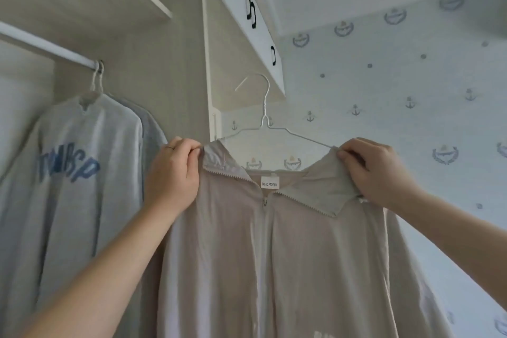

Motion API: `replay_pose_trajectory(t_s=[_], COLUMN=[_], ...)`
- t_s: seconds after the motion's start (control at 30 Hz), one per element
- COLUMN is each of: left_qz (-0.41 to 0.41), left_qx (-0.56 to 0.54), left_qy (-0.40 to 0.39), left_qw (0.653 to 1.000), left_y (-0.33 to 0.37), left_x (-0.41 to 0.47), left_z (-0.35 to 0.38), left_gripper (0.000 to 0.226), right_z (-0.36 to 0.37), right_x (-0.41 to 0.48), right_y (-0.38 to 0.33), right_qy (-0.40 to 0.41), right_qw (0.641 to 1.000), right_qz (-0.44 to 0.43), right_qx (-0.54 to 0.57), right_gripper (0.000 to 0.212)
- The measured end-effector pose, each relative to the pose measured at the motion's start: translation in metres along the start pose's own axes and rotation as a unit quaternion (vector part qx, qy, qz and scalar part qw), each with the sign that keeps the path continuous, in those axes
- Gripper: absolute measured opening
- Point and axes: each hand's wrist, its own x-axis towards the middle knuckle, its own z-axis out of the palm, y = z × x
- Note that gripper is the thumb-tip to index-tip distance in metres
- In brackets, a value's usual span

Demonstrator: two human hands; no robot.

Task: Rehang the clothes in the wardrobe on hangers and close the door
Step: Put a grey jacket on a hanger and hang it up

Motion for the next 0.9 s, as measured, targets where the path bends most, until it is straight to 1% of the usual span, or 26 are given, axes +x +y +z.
replay_pose_trajectory(t_s=[0.17,0.33,0.47,0.57,0.67,0.73,0.77,0.83,0.9], left_qz=[0.016,0.012,-0.04,-0.115,-0.174,-0.19,-0.185,-0.165,-0.168], left_qx=[0.047,0.094,0.153,0.162,0.134,0.113,0.129,0.155,0.09], left_qy=[0.04,0.049,0.054,0.088,0.156,0.171,0.16,0.106,0.058], left_qw=[0.998,0.994,0.986,0.976,0.963,0.96,0.961,0.968,0.98], left_y=[-0.068,-0.142,-0.203,-0.235,-0.256,-0.266,-0.271,-0.281,-0.292], left_x=[0.05,0.087,0.105,0.117,0.131,0.137,0.139,0.139,0.14], left_z=[-0.054,-0.1,-0.125,-0.14,-0.151,-0.159,-0.161,-0.164,-0.163], left_gripper=[0.023,0.023,0.018,0.016,0.029,0.035,0.041,0.063,0.092], right_z=[0.039,0.086,0.131,0.165,0.194,0.21,0.217,0.23,0.243], right_x=[0.063,0.12,0.157,0.183,0.209,0.225,0.232,0.245,0.256], right_y=[-0.065,-0.13,-0.184,-0.222,-0.257,-0.281,-0.292,-0.314,-0.335], right_qy=[-0.019,-0.057,-0.06,-0.057,-0.044,-0.041,-0.04,-0.039,-0.041], right_qw=[0.999,0.994,0.984,0.977,0.973,0.968,0.965,0.96,0.958], right_qz=[-0.04,-0.04,-0.042,-0.039,-0.033,-0.03,-0.028,-0.02,-0.016], right_qx=[0.004,0.085,0.16,0.202,0.226,0.247,0.258,0.275,0.285], right_gripper=[0.015,0.017,0.02,0.019,0.019,0.02,0.021,0.022,0.023])
